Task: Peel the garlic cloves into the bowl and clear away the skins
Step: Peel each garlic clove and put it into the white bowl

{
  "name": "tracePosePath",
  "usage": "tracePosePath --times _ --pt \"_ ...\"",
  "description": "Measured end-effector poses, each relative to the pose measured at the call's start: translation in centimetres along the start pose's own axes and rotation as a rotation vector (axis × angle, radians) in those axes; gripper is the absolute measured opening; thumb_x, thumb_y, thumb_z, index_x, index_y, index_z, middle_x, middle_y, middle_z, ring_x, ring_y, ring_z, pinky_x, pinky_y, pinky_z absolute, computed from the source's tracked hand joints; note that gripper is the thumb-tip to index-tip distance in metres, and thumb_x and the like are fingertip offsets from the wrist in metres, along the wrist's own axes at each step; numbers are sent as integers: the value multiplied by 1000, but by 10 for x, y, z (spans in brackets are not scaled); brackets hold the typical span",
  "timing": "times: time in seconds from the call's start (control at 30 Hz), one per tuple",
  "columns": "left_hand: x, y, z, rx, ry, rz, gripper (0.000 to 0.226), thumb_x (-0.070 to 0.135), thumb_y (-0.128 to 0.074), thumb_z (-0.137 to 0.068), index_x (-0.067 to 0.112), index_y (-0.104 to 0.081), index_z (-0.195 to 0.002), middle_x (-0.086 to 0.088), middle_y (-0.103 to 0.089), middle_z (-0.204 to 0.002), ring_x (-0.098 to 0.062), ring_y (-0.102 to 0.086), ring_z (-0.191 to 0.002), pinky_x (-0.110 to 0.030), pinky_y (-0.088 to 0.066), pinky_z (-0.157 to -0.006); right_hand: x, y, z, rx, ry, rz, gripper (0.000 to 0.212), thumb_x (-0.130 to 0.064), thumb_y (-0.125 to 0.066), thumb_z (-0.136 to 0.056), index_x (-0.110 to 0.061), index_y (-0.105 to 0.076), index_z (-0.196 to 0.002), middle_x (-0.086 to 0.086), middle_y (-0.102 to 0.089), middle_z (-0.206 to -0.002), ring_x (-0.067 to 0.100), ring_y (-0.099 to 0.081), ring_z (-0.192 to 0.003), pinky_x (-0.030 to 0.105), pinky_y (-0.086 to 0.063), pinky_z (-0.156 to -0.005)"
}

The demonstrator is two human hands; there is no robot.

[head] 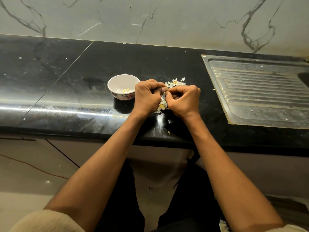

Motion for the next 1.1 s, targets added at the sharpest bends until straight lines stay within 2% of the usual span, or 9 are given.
tracePosePath --times 0.2,0.37,0.53,0.73,0.8,0.97,1.1 --pt "-3 -2 -1 -34 48 58 9 1 -74 -85 3 -81 -91 -2 -75 -84 -12 -72 -78 -32 -61 -76 -1 2 -2 50 -57 -18 5 -11 -78 -74 -13 -82 -74 -7 -71 -60 -2 -61 -49 19 -51 -54" --pt "-3 -3 0 -64 115 116 7 2 -74 -88 5 -80 -91 -2 -76 -83 -6 -70 -74 -24 -56 -73 -3 3 -2 69 -66 -10 5 -12 -78 -74 -14 -82 -72 -7 -73 -62 2 -68 -54 23 -57 -56" --pt "-4 -3 -1 -89 138 137 8 7 -73 -90 12 -78 -87 -2 -77 -81 -13 -72 -76 -33 -61 -77 -2 4 -3 96 -85 -24 6 -12 -77 -75 -14 -81 -71 -8 -74 -65 5 -70 -57 32 -61 -58" --pt "0 0 0 -38 124 130 8 9 -74 -91 15 -78 -88 2 -77 -82 -9 -72 -76 -26 -58 -74 -2 4 -2 25 -77 -68 6 -11 -76 -80 -12 -81 -77 -7 -74 -69 2 -65 -56 23 -53 -57" --pt "1 1 0 -26 109 123 8 8 -73 -92 14 -77 -89 2 -77 -85 -10 -73 -80 -27 -59 -77 -1 4 -2 16 -87 -75 6 -12 -76 -80 -12 -81 -79 -7 -74 -69 1 -65 -56 24 -53 -57" --pt "2 2 1 11 76 101 8 9 -72 -93 15 -77 -91 3 -76 -88 -9 -73 -83 -28 -60 -78 6 0 -3 -35 -204 -138 6 -14 -79 -80 -16 -81 -75 -3 -75 -68 18 -73 -59 47 -63 -60" --pt "3 1 1 -6 69 114 7 6 -72 -93 11 -77 -93 2 -76 -89 -8 -72 -81 -24 -58 -76 4 0 -2 -59 -254 -225 9 -7 -80 -82 -14 -80 -75 3 -75 -68 25 -72 -56 41 -61 -55"
Point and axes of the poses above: each hand's wrist, its own z-axis away from the middle knuckle, its own y-axis out of the back of the hand, x = y × z, the point moved 3 cm from there along -z, towards the middle knuckle
